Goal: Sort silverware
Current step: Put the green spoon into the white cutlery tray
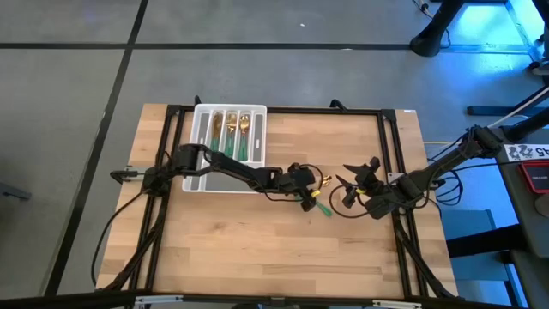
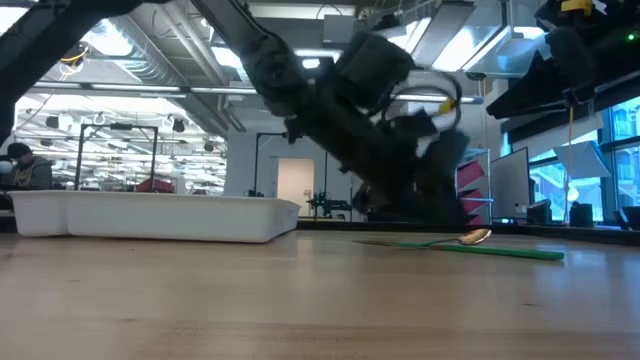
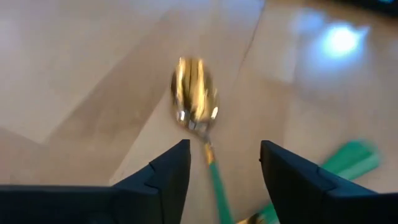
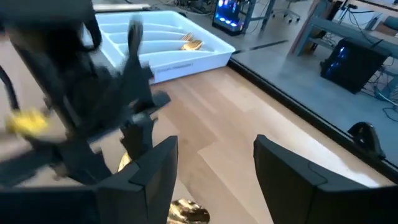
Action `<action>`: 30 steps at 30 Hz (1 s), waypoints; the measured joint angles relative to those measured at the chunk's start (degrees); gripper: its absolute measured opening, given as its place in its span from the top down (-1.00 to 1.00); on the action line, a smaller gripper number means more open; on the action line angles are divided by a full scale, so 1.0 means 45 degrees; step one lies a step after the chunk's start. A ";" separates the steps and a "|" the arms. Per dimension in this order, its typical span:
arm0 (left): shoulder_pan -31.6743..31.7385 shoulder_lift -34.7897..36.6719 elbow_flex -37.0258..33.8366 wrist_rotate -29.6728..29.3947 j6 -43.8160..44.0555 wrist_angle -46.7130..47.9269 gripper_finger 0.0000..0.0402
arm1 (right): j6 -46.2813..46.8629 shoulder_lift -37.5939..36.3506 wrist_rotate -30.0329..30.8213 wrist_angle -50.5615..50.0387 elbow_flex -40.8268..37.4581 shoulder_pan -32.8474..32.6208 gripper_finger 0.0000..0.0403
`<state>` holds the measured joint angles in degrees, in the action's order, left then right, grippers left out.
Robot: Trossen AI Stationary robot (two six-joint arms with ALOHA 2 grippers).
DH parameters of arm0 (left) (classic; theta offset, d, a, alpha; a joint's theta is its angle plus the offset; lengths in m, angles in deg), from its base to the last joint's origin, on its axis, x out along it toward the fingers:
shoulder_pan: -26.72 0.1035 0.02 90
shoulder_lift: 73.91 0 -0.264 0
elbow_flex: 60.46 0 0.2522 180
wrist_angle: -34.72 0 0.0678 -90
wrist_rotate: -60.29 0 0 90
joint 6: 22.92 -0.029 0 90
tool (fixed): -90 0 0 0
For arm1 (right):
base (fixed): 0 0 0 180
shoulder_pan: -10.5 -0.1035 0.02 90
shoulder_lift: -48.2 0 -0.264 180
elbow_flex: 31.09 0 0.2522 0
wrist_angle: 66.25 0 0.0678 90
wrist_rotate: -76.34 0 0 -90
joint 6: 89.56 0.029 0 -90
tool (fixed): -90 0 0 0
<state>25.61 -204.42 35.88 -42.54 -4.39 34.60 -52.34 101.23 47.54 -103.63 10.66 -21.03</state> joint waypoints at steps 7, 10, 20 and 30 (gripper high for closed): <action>0.0003 -0.0540 0.0147 -0.0330 -0.1643 0.0072 0.14 | 0.0254 0.0123 -0.0067 0.0016 0.0000 0.0000 -0.02; 0.0106 -0.0532 0.0162 -0.0269 -0.1579 0.0498 0.18 | 0.0250 0.0116 -0.0016 0.0034 0.0000 0.0000 -0.02; 0.0523 -0.0430 0.0182 0.1706 -0.0930 0.1509 0.87 | 0.0245 0.0119 0.0105 0.0161 0.0000 0.0000 -0.02; 0.0252 0.0435 0.0068 0.2114 -0.0804 0.2460 0.97 | 0.0298 0.0089 -0.0084 0.0920 0.0005 0.0000 -0.02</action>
<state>26.75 -202.46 36.18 -33.02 -8.01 45.67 -51.00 101.63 47.16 -99.49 10.68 -21.03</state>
